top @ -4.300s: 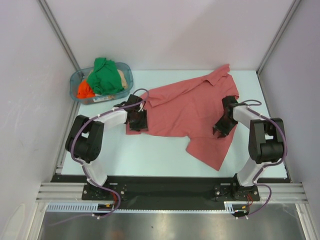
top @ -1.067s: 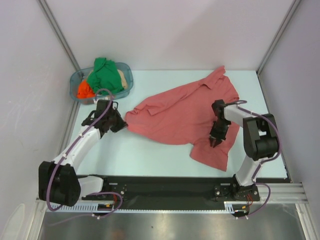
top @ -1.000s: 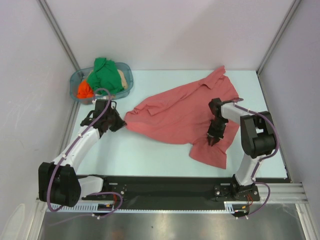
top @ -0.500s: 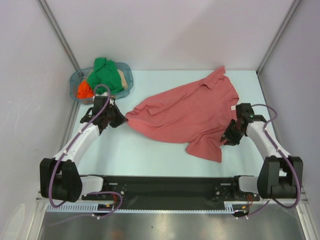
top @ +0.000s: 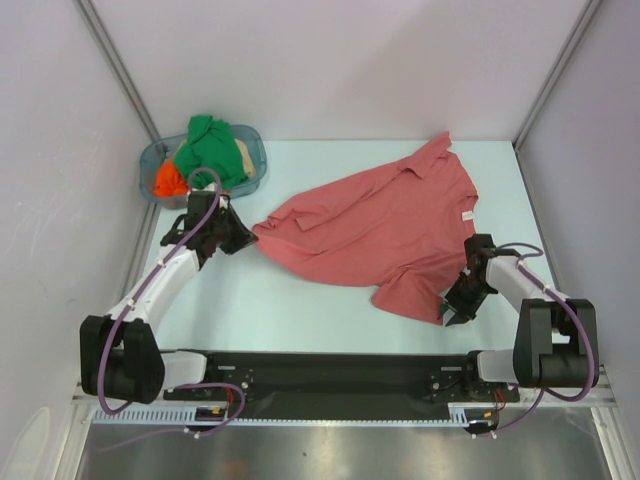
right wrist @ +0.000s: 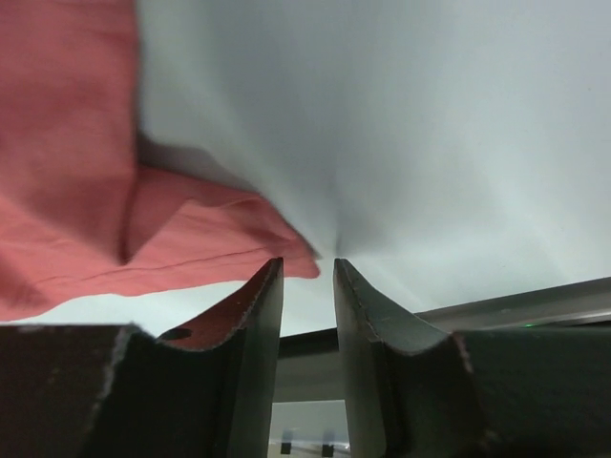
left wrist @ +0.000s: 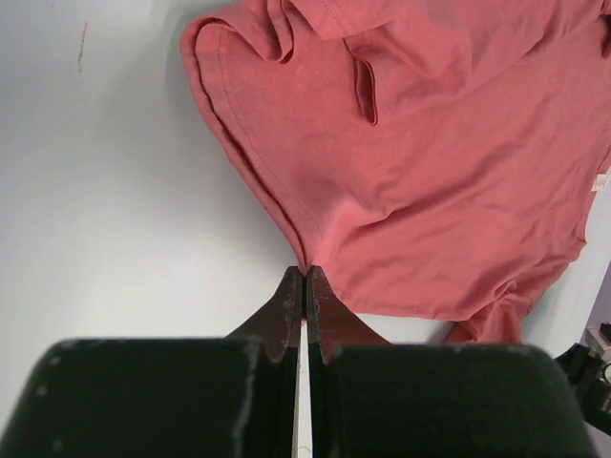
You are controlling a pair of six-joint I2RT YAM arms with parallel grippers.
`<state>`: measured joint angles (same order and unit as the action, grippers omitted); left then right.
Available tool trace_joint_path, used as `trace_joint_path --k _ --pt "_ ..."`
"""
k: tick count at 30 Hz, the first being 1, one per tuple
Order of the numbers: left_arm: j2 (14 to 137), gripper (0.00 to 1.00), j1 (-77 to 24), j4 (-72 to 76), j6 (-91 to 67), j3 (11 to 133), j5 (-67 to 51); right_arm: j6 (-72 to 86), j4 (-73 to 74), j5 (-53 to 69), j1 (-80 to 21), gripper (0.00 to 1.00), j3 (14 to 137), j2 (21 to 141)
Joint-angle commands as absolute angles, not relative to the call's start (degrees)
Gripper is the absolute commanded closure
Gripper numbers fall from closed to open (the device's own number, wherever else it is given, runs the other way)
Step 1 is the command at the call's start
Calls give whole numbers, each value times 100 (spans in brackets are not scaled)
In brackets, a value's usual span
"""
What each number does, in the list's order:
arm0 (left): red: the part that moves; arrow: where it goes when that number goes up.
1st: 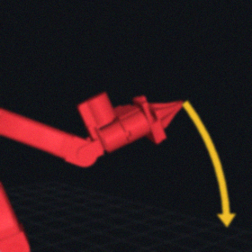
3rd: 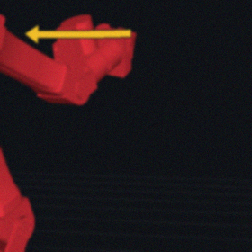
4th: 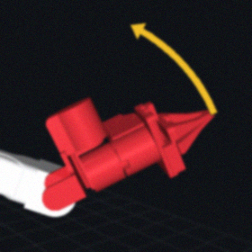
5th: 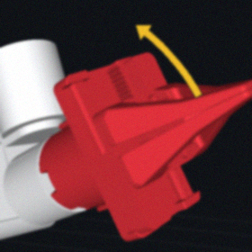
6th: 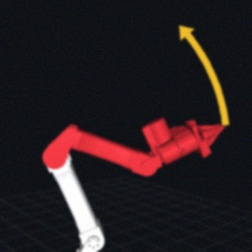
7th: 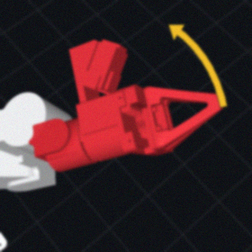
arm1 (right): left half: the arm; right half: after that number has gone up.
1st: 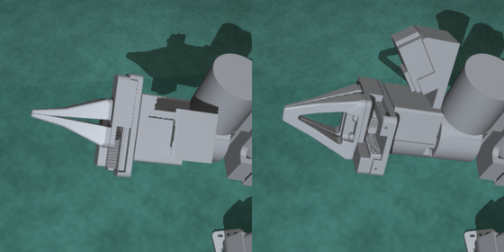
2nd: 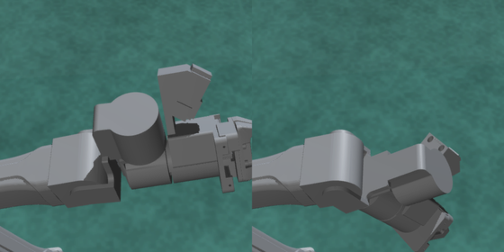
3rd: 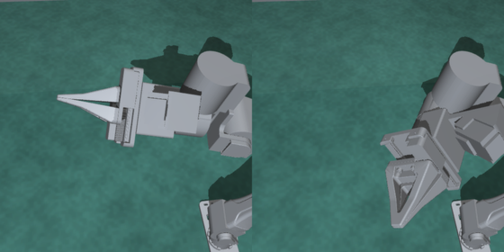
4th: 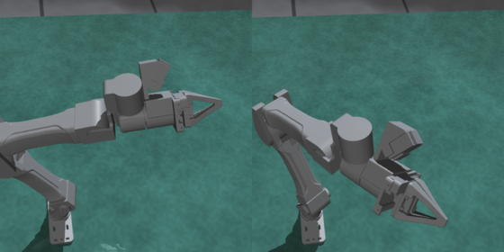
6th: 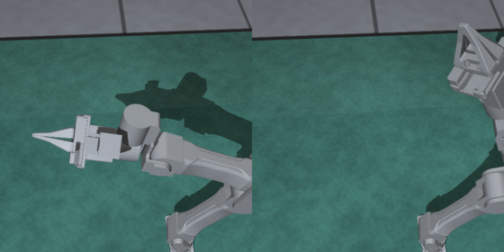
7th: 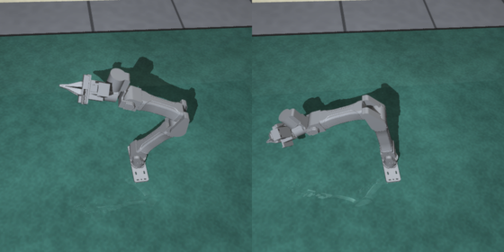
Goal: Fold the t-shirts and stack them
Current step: Flatten the tshirt out
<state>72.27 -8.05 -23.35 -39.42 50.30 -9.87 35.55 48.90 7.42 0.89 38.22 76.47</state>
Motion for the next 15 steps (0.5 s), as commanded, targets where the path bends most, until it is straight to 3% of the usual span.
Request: trace_joint_path --k 1,15 --pt "7216 100 -765 -2180 -3850 5027 -1116 3805 4650 388 26 66 3674 7594" --pt "7181 100 -765 -2180 -3850 4992 -1178 4201 4114 343 -316 63 3569 7339"
